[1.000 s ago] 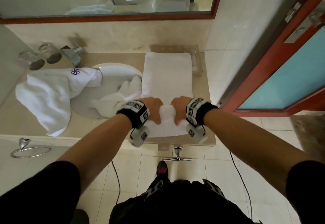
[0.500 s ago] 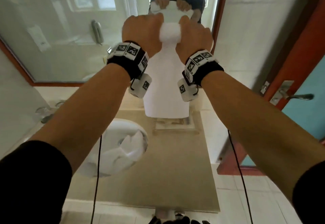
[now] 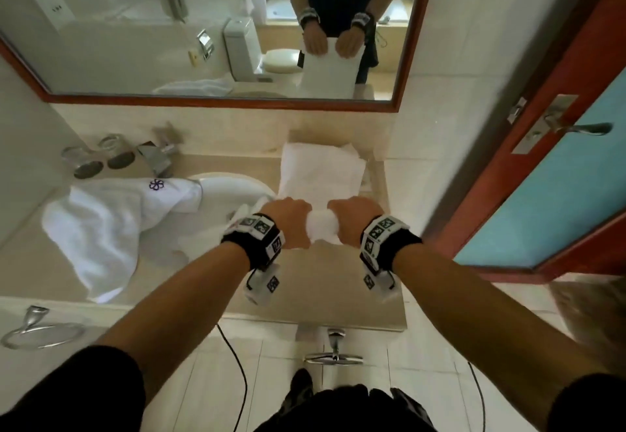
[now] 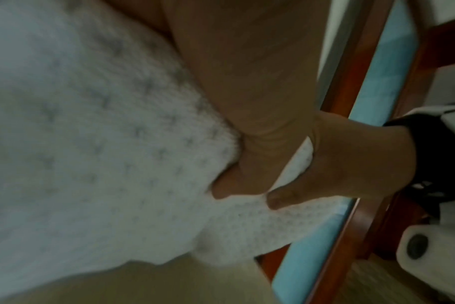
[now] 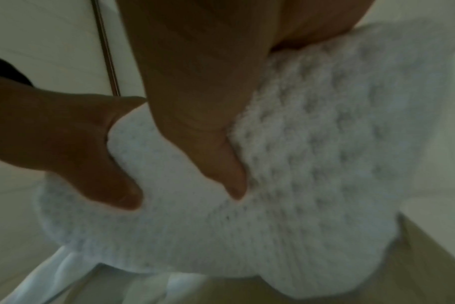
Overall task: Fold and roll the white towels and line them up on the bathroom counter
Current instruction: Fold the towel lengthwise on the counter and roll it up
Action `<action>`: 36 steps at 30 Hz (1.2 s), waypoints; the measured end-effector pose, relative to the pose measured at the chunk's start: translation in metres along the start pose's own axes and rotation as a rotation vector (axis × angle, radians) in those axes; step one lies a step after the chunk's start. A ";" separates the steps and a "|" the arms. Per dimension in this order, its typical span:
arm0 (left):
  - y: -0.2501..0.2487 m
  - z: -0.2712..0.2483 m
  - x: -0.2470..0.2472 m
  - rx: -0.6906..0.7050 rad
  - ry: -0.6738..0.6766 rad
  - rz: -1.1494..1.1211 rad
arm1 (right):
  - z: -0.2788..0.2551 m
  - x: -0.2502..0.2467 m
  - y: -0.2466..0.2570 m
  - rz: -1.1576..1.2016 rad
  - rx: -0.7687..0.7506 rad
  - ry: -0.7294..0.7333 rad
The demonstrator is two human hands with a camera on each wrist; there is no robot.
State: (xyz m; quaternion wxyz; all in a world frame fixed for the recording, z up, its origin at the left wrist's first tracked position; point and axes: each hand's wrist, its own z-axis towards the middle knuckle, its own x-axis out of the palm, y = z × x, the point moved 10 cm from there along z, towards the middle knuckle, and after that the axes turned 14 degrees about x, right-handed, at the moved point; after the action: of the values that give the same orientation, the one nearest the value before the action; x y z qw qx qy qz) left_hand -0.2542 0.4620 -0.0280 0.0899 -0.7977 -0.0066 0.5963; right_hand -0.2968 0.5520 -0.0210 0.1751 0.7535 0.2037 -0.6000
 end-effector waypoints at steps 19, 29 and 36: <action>0.004 -0.004 0.078 -0.014 0.213 -0.088 | -0.007 0.079 0.006 -0.025 0.006 0.245; -0.009 -0.030 -0.307 -0.050 -0.875 0.422 | 0.008 -0.284 -0.014 0.186 0.161 -0.884; 0.007 -0.005 -0.060 -0.005 -0.259 0.148 | 0.011 -0.053 0.003 0.006 -0.036 -0.269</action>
State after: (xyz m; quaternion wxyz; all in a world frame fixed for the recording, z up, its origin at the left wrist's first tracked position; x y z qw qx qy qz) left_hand -0.2675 0.4478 0.0295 0.0420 -0.7125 0.0393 0.6993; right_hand -0.3145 0.5386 0.0289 0.2159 0.6637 0.1870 -0.6913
